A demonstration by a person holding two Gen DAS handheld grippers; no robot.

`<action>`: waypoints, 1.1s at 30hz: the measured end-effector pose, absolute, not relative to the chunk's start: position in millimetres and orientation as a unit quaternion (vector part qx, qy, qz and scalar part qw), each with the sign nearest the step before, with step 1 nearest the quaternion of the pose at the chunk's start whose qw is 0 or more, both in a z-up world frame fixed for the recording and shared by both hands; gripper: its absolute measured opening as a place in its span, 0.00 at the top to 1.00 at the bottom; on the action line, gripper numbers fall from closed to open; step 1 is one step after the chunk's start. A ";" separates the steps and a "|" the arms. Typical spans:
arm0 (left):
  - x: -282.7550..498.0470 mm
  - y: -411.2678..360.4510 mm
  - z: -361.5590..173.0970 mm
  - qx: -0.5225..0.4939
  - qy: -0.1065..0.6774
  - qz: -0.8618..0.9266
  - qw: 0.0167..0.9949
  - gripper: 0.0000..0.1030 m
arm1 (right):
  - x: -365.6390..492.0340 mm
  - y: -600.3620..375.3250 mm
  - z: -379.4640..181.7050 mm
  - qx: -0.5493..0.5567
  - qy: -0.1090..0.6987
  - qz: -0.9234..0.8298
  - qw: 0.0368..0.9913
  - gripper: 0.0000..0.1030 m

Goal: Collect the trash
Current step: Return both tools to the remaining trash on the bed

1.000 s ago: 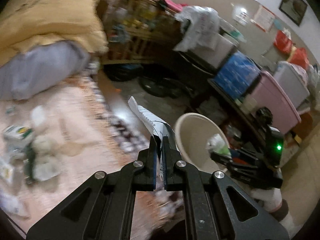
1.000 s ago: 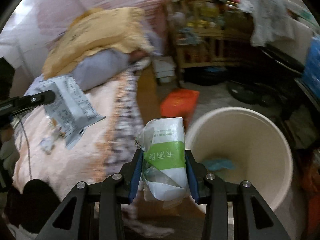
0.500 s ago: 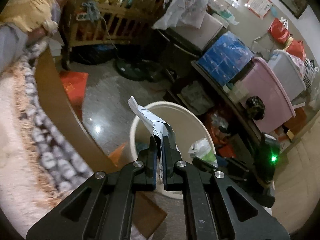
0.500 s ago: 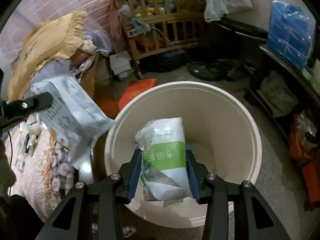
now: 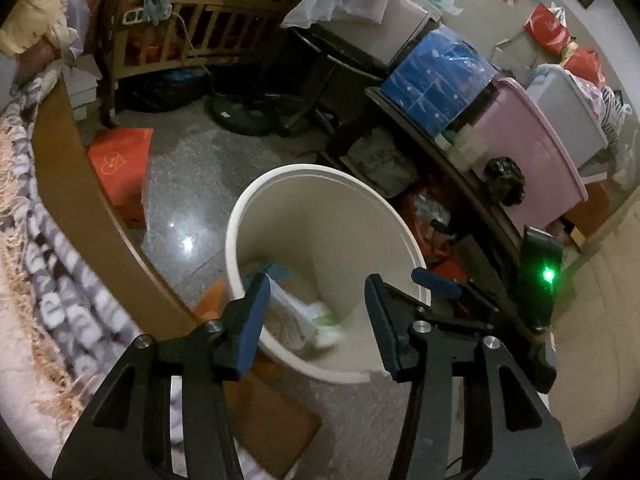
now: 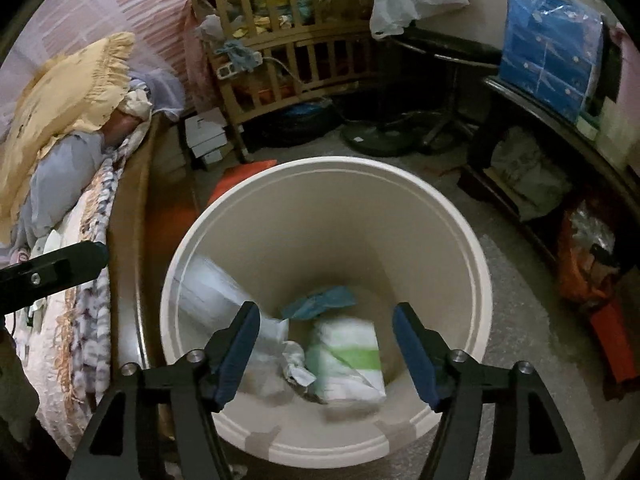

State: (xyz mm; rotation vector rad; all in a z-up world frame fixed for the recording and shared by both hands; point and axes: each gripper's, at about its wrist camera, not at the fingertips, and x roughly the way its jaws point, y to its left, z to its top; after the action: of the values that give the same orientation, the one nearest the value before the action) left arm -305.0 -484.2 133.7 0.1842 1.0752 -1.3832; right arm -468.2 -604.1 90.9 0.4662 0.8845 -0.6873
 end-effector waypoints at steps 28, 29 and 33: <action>-199.7 -263.9 146.6 0.108 0.399 -0.401 0.818 0.54 | -327.1 -431.8 112.3 0.177 0.432 -0.133 0.874 0.29; -193.7 -254.2 144.6 0.105 0.402 -0.393 0.821 0.54 | -320.4 -426.5 111.6 0.180 0.433 -0.123 0.875 0.29; -171.6 -216.8 137.8 0.099 0.411 -0.361 0.831 0.54 | -293.2 -405.1 107.7 0.180 0.442 -0.092 0.874 0.29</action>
State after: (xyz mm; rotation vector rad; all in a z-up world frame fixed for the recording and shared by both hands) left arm -171.6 -216.8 137.8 0.2089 0.8717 -0.7659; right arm -293.2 -405.1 107.7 0.3753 0.9222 -0.1925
